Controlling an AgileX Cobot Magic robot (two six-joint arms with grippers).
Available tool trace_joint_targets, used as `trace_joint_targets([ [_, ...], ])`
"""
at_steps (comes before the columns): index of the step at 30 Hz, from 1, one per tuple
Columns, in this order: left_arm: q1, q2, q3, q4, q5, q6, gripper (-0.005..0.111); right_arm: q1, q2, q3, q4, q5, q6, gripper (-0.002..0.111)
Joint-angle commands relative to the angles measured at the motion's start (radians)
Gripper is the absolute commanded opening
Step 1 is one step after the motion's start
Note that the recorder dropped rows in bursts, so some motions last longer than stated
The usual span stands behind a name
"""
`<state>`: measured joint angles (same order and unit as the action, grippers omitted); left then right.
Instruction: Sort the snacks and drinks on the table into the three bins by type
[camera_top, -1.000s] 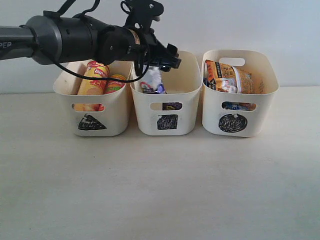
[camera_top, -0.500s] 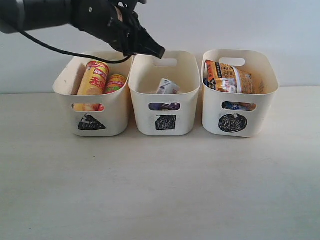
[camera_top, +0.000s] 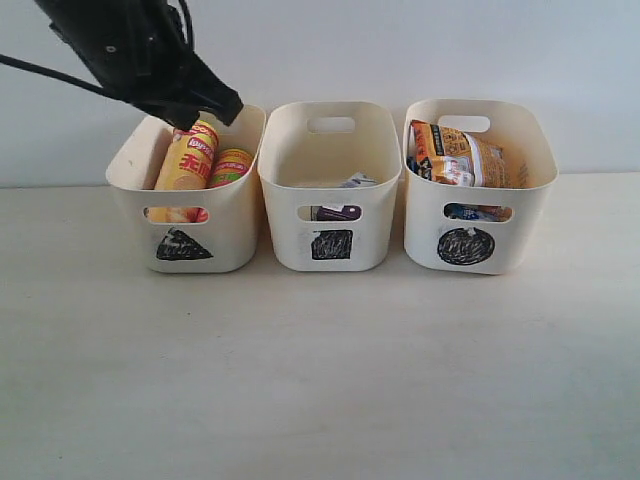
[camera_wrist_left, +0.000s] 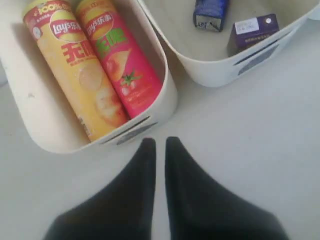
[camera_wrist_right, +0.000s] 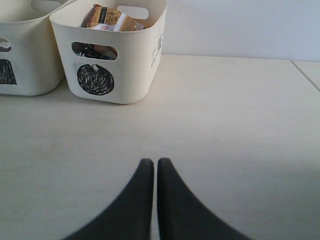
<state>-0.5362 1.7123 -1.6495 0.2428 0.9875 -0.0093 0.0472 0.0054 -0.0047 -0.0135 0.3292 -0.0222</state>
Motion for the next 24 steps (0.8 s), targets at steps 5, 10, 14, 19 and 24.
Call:
trace_joint_targets([
  [5,0.003,-0.24,0.279,-0.06,-0.104,-0.07,0.004,-0.007,-0.005,0.005,0.004,-0.004,0.0,0.0],
  [10,0.003,-0.399,0.501,-0.135,-0.214,-0.112,0.004,-0.007,-0.005,0.005,0.004,-0.004,0.0,0.0],
  [14,0.003,-0.523,0.68,-0.178,-0.351,-0.15,0.004,-0.007,-0.005,0.005,0.004,-0.004,0.0,0.0],
  [19,0.003,-0.67,0.835,-0.127,-0.371,-0.147,0.004,-0.007,-0.005,0.005,0.004,-0.004,0.0,0.0],
  [24,0.003,-0.803,0.924,-0.211,-0.285,-0.159,0.004,-0.007,-0.005,0.005,0.004,-0.004,0.0,0.0],
])
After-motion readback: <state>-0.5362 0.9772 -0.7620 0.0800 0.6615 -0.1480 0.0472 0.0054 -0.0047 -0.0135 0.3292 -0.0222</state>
